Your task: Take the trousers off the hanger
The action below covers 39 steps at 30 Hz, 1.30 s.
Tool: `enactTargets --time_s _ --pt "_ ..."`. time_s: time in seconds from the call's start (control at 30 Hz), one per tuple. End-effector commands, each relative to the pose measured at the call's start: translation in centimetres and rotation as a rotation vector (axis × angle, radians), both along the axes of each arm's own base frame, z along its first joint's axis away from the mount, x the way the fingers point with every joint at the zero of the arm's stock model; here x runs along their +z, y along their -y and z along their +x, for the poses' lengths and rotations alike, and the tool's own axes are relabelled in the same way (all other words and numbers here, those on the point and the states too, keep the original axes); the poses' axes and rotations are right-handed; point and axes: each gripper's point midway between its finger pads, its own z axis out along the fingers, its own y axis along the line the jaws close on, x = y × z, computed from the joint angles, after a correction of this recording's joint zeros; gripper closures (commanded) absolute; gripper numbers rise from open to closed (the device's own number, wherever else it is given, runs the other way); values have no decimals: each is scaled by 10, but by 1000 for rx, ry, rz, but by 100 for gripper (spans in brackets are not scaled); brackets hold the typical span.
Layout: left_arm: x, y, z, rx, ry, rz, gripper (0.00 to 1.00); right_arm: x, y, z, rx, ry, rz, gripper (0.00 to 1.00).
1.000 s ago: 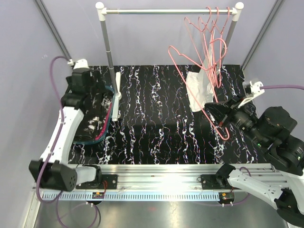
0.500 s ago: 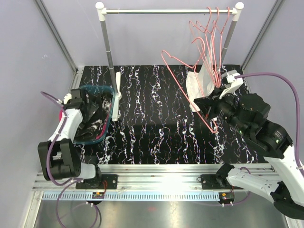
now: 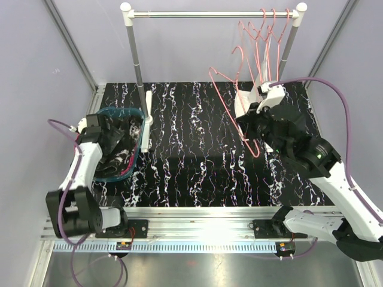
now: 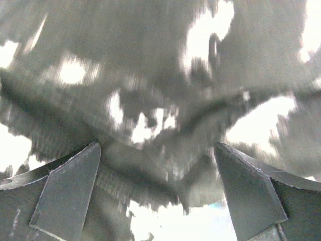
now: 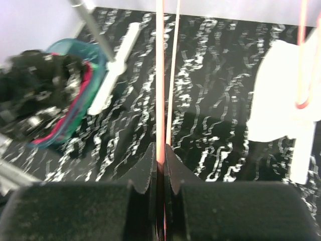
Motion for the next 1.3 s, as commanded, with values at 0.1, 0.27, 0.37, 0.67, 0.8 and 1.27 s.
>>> enactTargets --time_s 0.1,0.27,0.37,0.67,0.8,1.27 --pt "107 17 -33 -145 153 39 1 52 19 38 -222 132 27 100" --pt "167 32 -62 -330 365 147 1 78 15 73 -280 168 41 100" --pt "184 60 -80 -474 506 129 1 80 1 102 -253 133 67 100" --pt "202 72 -130 -636 558 286 1 59 8 170 -304 91 77 100" --pt "198 65 -138 -640 523 348 1 45 1 172 -280 71 73 100" --pt "226 39 -161 -539 527 474 1 55 16 125 -210 77 54 39"
